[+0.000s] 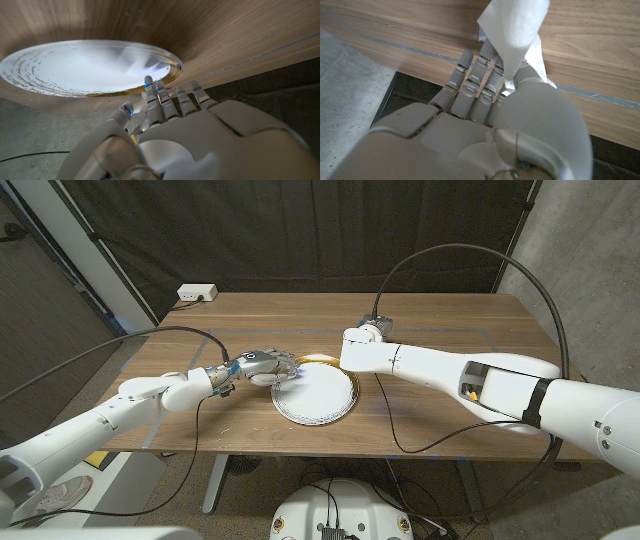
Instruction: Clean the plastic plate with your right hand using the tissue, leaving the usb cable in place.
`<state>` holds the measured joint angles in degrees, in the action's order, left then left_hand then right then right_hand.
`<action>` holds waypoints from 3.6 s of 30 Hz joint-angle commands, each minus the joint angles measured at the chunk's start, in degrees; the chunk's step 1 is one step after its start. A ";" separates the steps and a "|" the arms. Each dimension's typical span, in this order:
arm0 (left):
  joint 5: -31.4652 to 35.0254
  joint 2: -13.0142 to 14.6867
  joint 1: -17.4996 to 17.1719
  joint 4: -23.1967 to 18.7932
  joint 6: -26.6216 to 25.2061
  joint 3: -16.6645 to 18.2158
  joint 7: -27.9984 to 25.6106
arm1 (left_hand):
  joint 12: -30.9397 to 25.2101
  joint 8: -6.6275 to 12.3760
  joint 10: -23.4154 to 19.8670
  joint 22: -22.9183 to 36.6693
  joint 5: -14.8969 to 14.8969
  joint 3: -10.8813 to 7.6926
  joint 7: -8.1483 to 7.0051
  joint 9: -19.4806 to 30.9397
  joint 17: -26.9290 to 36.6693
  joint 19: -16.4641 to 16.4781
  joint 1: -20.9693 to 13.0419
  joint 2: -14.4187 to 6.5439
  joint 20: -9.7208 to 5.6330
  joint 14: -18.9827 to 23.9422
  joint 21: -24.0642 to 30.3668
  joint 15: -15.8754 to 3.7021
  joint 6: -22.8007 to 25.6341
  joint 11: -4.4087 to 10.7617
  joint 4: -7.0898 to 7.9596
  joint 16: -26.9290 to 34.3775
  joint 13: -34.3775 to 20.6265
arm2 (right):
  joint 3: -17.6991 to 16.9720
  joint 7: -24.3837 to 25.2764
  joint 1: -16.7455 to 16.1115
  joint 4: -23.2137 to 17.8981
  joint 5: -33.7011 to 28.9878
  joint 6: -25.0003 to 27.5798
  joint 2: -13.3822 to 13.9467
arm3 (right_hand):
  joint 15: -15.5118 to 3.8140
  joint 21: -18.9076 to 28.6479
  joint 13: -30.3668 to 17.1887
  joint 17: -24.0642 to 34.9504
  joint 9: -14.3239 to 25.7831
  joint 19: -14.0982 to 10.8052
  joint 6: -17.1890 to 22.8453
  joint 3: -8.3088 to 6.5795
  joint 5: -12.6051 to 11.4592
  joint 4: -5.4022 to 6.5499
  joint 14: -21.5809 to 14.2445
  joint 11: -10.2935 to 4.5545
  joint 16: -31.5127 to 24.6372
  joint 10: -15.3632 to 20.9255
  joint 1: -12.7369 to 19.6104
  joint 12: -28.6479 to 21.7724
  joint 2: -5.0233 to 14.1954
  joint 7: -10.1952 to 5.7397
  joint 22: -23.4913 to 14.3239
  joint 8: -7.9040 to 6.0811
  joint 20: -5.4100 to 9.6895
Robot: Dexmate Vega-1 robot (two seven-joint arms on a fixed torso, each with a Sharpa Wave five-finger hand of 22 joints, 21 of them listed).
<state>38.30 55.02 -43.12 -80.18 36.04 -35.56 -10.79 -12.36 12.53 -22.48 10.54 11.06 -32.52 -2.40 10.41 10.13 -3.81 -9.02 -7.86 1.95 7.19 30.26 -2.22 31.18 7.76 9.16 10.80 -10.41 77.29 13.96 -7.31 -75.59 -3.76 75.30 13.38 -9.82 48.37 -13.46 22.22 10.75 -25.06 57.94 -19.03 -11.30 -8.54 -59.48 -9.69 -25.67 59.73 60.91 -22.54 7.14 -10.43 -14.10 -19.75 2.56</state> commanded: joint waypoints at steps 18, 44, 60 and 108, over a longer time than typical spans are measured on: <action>7.23 1.35 -0.02 -4.94 -4.39 -2.95 1.01 | -0.16 0.24 -1.89 0.11 0.39 -0.56 0.77 -0.08 0.23 -0.99 0.74 -0.36 0.15 1.56 -0.85 -5.06 2.11 -0.46 0.47 0.41 -0.03 | -4.65 -4.68 -7.22 -16.80 -16.05 4.68 5.21 | -3.91 1.46 -0.72 0.95 0.38 0.01 1.05 0.37 0.20 0.01 -0.26 -0.25 -0.24 0.60 0.61 -0.28 0.17 0.11 0.10 0.06 6.51; 7.91 1.16 -0.57 -7.80 -10.50 -3.53 4.24 | 1.55 -2.08 1.43 0.27 0.55 0.12 2.04 0.01 0.47 -1.73 3.65 0.03 0.26 0.22 -1.58 -4.37 -2.90 -1.69 1.14 -0.14 -0.14 | -8.70 -38.91 -14.83 -20.30 -51.13 4.68 3.60 | -3.89 3.13 -1.26 2.02 0.39 0.43 1.98 0.72 0.31 0.04 -0.92 -0.22 -0.44 1.41 0.89 -0.21 0.11 0.17 0.23 0.26 6.69; 8.17 -0.02 0.56 -7.93 -14.64 -4.82 7.30 | 1.95 -2.69 4.61 0.45 0.51 1.16 2.60 0.07 0.64 -2.48 6.49 0.24 0.19 -1.58 -2.09 -3.30 -8.69 -2.41 1.48 -0.27 -0.24 | -7.10 -37.99 -13.83 -22.40 -50.09 4.68 4.20 | -3.91 4.12 -1.52 2.56 0.40 0.75 2.41 0.90 0.33 -0.02 -1.07 -0.41 -0.37 1.95 1.12 -0.15 -0.01 0.14 0.34 0.42 6.76; 6.68 -1.52 3.08 -6.03 -13.08 -6.83 8.80 | 1.48 -1.99 4.89 0.50 0.56 2.16 2.38 0.05 0.59 -2.45 8.16 0.70 -0.52 -1.50 -2.31 -3.58 -9.25 -2.40 1.28 0.00 -0.26 | 1.19 -33.99 -8.83 -14.49 -33.23 4.68 3.60 | -3.88 10.57 -4.01 9.92 -0.38 2.40 10.03 2.95 -0.11 -0.98 -3.86 0.70 -4.32 9.26 5.64 -2.07 -4.25 2.16 0.83 1.37 7.41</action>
<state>45.29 53.94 -40.43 -86.69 22.59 -42.06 -2.37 -10.58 10.20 -17.74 10.80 11.06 -30.75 0.03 10.24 10.53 -6.19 -0.81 -4.76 1.83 5.72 28.15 -2.25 22.19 4.92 10.42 10.77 -10.55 78.85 -15.34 -14.45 -91.26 -33.42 79.72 17.16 -11.37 58.52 -17.19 31.73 10.23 -22.85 65.88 -16.19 -10.85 -9.80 -62.88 -9.23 -29.68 68.49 65.81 -24.31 2.69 -9.66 -13.20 -18.62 2.45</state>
